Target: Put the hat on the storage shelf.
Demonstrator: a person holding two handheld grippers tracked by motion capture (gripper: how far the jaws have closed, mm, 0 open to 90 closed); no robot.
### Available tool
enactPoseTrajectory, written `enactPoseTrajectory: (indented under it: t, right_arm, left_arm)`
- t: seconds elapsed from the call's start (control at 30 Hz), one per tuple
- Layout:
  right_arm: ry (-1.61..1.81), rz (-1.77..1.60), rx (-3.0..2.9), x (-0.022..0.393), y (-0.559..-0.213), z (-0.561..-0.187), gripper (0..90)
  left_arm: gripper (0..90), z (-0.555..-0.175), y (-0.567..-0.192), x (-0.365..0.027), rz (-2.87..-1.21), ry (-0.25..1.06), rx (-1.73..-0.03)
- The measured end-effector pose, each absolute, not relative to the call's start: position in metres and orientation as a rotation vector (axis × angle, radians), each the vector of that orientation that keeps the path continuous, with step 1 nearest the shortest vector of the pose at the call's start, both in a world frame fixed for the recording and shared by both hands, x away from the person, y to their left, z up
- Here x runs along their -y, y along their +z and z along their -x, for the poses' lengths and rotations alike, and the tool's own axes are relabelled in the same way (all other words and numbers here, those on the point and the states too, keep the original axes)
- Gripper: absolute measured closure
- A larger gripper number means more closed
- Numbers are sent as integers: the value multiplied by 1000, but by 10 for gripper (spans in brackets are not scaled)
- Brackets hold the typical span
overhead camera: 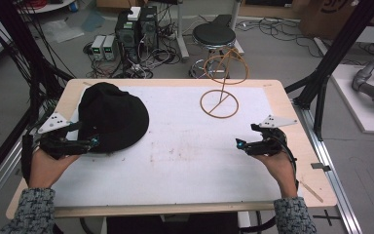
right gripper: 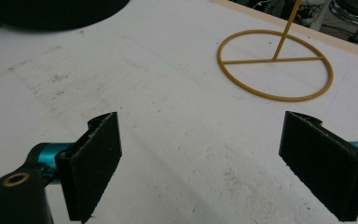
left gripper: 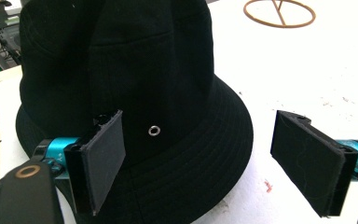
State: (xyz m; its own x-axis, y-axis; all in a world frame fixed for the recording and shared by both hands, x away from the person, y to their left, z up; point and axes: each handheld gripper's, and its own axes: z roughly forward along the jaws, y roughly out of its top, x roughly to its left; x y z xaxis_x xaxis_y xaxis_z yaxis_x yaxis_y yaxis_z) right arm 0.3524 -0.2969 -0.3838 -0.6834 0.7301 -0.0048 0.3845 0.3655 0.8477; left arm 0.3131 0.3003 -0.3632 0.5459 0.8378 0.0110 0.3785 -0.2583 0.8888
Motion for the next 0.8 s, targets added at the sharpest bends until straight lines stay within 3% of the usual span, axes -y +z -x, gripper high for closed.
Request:
enactPoseTrajectory:
  t: [0.8]
  right_arm:
    - [1193, -975, -2270, 299, -384, -339, 127]
  left_arm:
    - [199, -325, -346, -302, -1842, 644, -988]
